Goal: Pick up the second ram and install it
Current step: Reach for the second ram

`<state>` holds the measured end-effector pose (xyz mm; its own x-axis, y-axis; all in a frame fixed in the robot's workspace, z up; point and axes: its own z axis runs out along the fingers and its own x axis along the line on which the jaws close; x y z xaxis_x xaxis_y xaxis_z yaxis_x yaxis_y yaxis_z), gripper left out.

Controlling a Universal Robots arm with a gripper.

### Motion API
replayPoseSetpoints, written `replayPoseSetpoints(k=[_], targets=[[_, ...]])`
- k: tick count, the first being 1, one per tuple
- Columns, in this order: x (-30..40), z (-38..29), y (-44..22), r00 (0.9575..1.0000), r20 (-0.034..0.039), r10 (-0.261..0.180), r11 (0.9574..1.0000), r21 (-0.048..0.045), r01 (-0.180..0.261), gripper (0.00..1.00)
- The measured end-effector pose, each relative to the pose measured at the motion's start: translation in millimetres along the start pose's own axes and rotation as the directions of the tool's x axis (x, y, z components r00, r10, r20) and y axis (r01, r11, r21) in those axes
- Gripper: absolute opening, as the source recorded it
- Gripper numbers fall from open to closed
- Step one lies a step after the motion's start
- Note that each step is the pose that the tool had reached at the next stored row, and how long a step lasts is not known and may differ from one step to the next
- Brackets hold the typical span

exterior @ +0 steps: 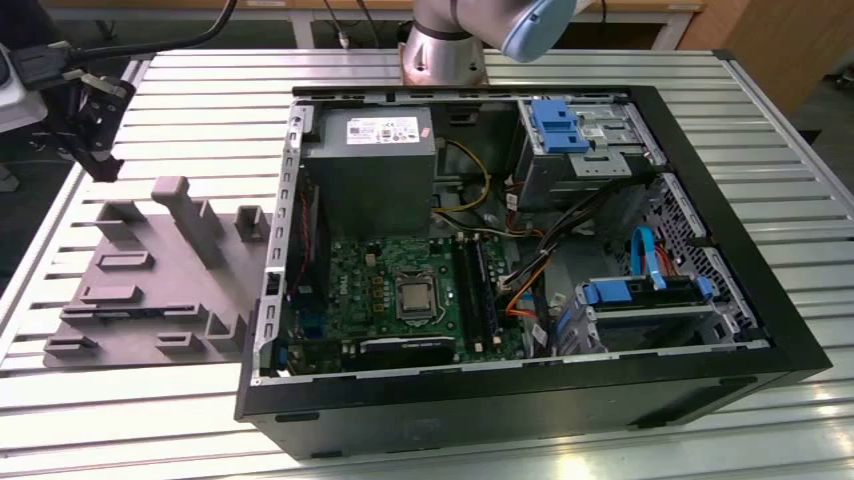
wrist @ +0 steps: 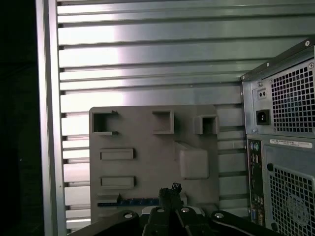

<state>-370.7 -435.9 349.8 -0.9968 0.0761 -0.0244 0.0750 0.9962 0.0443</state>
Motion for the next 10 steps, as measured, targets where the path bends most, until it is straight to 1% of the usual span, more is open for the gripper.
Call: replayPoseSetpoints(k=[10], targets=[[2.5, 4.2, -9.8, 1.0, 0.0, 0.0, 1.0, 0.0, 0.0, 0.11]])
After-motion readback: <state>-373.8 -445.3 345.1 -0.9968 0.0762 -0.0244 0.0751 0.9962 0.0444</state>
